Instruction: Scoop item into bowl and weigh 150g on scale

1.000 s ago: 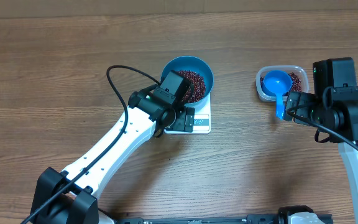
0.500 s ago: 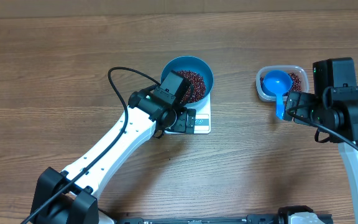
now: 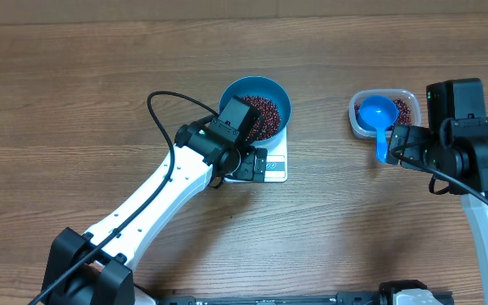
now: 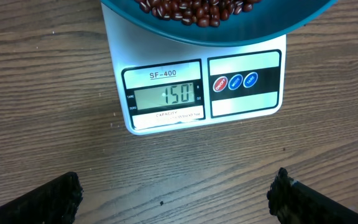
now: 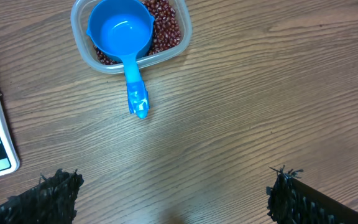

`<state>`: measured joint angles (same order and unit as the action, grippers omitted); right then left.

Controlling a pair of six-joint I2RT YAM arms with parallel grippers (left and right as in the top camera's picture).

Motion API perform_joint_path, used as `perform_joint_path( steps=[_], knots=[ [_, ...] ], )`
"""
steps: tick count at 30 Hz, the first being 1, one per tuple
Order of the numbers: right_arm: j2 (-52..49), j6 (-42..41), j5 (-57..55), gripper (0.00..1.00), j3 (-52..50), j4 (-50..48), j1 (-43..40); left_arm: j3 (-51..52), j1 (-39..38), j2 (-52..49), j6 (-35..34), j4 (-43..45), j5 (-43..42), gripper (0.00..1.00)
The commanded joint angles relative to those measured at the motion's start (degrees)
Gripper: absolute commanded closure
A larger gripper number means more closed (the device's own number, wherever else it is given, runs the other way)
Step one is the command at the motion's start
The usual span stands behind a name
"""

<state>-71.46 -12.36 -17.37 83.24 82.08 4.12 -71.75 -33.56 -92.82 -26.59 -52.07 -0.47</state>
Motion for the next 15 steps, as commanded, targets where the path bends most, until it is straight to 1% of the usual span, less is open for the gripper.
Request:
perform_joint_path(
  steps=[1,10,15],
  knots=[
    [0.31,0.46,-0.42,0.0,1.62,-0.13,-0.17,-0.94,-0.22,-0.57,0.87,0.26,-0.59,0.0],
    [0.31,0.46,-0.42,0.0,1.62,-0.13,-0.17,-0.94,-0.11,-0.57,1.57,0.26,2.8,0.0],
    [0.31,0.46,-0.42,0.0,1.62,-0.13,-0.17,-0.09,-0.13,-0.83,2.25,0.98,6.29,0.0]
  ],
)
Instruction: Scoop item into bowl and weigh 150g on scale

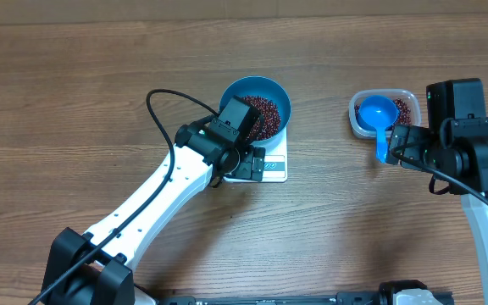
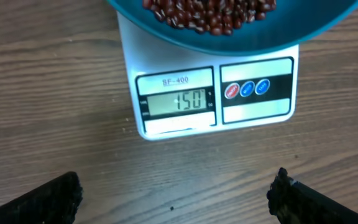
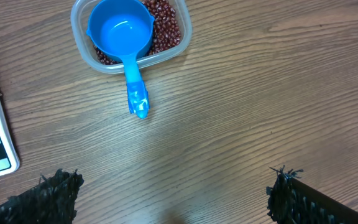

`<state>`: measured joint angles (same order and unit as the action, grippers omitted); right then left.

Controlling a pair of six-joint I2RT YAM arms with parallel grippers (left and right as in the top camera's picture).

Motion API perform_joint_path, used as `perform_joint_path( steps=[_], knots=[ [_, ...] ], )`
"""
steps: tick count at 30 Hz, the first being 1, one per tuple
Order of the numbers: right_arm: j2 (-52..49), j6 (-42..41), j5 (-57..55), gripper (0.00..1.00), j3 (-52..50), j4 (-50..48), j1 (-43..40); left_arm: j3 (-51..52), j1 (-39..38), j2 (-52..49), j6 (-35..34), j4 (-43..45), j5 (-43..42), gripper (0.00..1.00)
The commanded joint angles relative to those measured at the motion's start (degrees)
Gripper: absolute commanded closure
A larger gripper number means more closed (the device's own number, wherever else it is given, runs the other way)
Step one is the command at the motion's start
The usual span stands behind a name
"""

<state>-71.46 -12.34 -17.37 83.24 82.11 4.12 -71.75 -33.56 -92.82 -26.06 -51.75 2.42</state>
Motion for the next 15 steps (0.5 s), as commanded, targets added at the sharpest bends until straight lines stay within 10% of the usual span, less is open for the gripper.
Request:
perform_joint_path(
  steps=[1,15],
  knots=[
    [0.31,0.44,-0.42,0.0,1.62,-0.15,-0.17,0.57,-0.13,-0.74,1.73,1.36,4.24,0.0],
    [0.31,0.44,-0.42,0.0,1.62,-0.15,-0.17,31.89,-0.11,20.31,1.92,29.4,6.51,0.01]
  ],
)
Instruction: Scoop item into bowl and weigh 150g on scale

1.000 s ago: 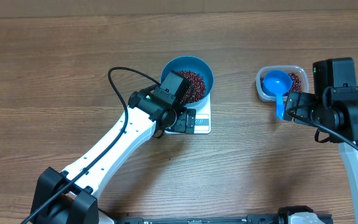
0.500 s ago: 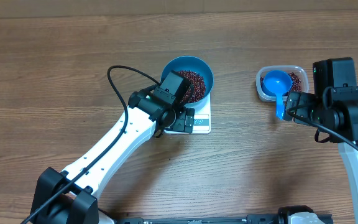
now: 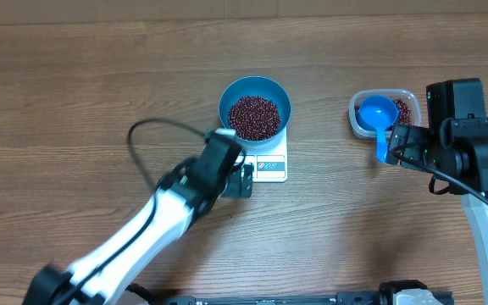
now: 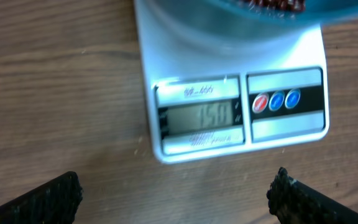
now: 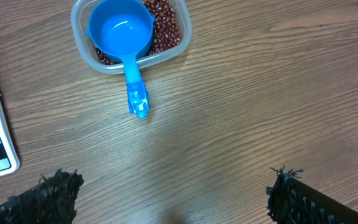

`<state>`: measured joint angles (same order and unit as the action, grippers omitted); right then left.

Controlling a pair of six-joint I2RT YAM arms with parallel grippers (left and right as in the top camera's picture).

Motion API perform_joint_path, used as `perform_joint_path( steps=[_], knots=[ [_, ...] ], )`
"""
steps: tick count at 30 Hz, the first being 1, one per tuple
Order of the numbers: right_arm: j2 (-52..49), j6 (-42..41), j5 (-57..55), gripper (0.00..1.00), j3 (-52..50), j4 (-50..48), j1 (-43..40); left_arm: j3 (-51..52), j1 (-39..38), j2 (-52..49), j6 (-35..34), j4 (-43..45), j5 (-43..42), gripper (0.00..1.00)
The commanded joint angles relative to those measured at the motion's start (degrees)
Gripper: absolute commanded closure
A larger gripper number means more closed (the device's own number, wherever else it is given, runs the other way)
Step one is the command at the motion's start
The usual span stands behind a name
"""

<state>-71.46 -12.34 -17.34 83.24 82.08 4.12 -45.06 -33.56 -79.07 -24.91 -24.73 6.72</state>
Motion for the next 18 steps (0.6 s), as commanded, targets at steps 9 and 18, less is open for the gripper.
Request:
perform_joint_path(
  steps=[9,18],
  knots=[
    [0.31,0.44,-0.44,0.0,1.62,-0.13,-0.17,22.6,1.46,26.71,1.2,14.05,7.41,0.01],
    [0.31,0.44,-0.44,0.0,1.62,-0.13,-0.17,39.95,12.48,43.52,1.16,29.9,0.61,0.0]
  ],
)
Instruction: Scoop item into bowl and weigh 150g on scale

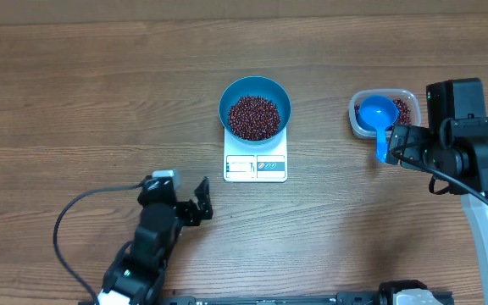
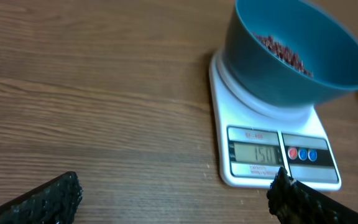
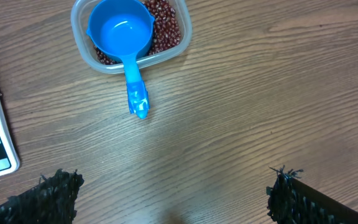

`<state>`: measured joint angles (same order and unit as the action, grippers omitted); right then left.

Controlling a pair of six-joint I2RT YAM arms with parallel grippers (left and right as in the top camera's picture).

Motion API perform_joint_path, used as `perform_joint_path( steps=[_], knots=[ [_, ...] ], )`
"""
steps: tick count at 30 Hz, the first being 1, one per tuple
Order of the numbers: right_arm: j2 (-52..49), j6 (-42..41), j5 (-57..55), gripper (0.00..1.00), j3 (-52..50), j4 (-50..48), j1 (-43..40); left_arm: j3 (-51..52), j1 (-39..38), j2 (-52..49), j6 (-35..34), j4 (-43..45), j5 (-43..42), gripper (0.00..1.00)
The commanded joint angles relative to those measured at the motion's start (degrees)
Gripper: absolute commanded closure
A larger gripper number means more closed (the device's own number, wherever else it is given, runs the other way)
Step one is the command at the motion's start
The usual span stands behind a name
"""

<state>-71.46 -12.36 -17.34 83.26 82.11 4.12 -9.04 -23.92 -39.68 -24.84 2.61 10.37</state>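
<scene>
A blue bowl (image 1: 255, 109) of red beans stands on the white scale (image 1: 255, 167); in the left wrist view the scale's display (image 2: 253, 154) reads about 150. A blue scoop (image 1: 377, 116) rests in a clear container (image 1: 385, 112) of beans, its handle over the rim. My left gripper (image 1: 200, 202) is open and empty, low on the table to the left of the scale. My right gripper (image 3: 173, 199) is open and empty, just below the container.
Brown wooden table (image 1: 74, 93) all round. The left arm's black cable (image 1: 74, 216) loops over the table at the front left. The right arm's body (image 1: 464, 148) stands at the right edge.
My left arm has drawn back from beside the scale to the front left of the table. Its wrist view now shows bowl and scale from farther off. The right arm has not moved.
My left gripper hung open close over the scale, the display reading 150, the bowl filled with beans. It then stood a little farther back each moment, and now is well clear at the front left. The scoop stayed in the container throughout; the right gripper stayed open.
</scene>
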Motion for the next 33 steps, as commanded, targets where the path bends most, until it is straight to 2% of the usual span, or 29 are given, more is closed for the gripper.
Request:
perform_joint_path(
  steps=[1,5,11,17,24,33],
  knots=[
    [0.31,0.46,-0.44,0.0,1.6,-0.15,-0.17,5.25,3.74,5.57,1.11,3.54,-3.74,0.01],
    [0.31,0.46,-0.44,0.0,1.6,-0.15,-0.17,8.76,6.93,12.11,2.29,4.48,-6.27,0.0],
    [0.31,0.46,-0.44,0.0,1.6,-0.15,-0.17,8.76,10.69,17.86,14.29,4.07,-14.75,0.0],
    [0.31,0.46,-0.44,0.0,1.6,-0.15,-0.17,8.76,14.34,22.86,21.16,0.7,-19.98,0.01],
    [0.31,0.46,-0.44,0.0,1.6,-0.15,-0.17,8.76,18.08,29.88,21.49,-6.38,-20.13,0.0],
    [0.31,0.46,-0.44,0.0,1.6,-0.15,-0.17,8.76,23.65,37.03,20.15,-6.29,-21.4,0.0]
  ],
)
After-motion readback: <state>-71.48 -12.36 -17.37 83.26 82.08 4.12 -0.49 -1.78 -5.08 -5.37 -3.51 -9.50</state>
